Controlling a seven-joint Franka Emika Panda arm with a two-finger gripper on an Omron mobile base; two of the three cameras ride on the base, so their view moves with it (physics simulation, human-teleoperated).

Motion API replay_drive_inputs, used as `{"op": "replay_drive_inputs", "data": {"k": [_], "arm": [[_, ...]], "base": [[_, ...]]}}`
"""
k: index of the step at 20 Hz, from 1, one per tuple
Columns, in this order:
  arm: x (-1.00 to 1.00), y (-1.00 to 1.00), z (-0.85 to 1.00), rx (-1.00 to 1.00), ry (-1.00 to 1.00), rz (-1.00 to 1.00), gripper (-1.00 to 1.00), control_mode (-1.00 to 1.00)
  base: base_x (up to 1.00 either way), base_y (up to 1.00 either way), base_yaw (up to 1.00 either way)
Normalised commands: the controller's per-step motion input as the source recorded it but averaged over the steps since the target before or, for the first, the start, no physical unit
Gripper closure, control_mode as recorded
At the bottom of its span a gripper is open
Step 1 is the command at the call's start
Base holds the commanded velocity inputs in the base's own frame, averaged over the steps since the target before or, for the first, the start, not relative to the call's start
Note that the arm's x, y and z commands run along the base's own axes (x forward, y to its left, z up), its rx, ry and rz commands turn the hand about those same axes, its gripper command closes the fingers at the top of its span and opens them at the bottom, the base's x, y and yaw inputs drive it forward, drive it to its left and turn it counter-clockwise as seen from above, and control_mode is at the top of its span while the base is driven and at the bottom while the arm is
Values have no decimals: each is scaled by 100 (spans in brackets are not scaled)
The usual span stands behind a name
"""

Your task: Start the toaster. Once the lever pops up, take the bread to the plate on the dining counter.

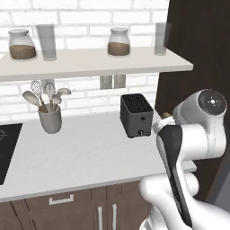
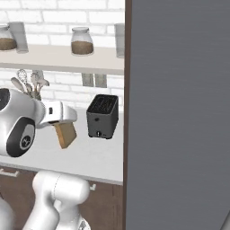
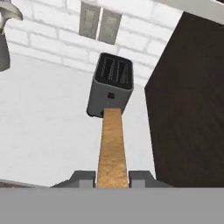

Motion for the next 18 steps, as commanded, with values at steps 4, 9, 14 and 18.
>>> {"op": "replay_drive_inputs", "data": {"k": [4,9,14,18], "arm": [[-20,26,-8,-15,4,0,100,-100],[0,0,0,0,0,0,100,100],[0,0,0,0,0,0,100,100],[0,0,0,0,0,0,100,100]], "base": [[0,0,0],[-65,1,-22],[-83,0,-62],[-79,3,-75]]}}
